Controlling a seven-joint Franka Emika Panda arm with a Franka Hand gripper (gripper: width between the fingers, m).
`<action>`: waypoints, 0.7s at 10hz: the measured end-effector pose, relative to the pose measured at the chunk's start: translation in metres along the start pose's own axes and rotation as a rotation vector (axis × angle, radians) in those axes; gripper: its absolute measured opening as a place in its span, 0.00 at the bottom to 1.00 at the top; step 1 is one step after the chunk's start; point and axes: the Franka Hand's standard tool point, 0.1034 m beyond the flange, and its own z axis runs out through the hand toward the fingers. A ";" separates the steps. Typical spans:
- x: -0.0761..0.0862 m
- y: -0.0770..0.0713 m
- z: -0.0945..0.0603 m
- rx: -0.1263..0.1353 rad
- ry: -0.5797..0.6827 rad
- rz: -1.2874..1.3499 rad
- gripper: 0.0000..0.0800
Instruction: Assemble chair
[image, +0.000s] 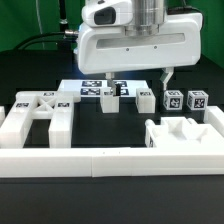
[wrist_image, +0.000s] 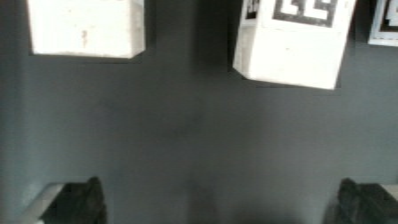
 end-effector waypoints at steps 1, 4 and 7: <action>-0.004 -0.003 0.001 0.016 -0.093 0.053 0.81; 0.007 -0.013 0.006 0.075 -0.285 0.069 0.81; 0.000 -0.019 0.008 0.106 -0.471 0.059 0.81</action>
Offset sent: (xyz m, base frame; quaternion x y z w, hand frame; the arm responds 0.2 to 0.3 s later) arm 0.0121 0.0351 0.0018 0.0789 -0.1373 0.0374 0.9867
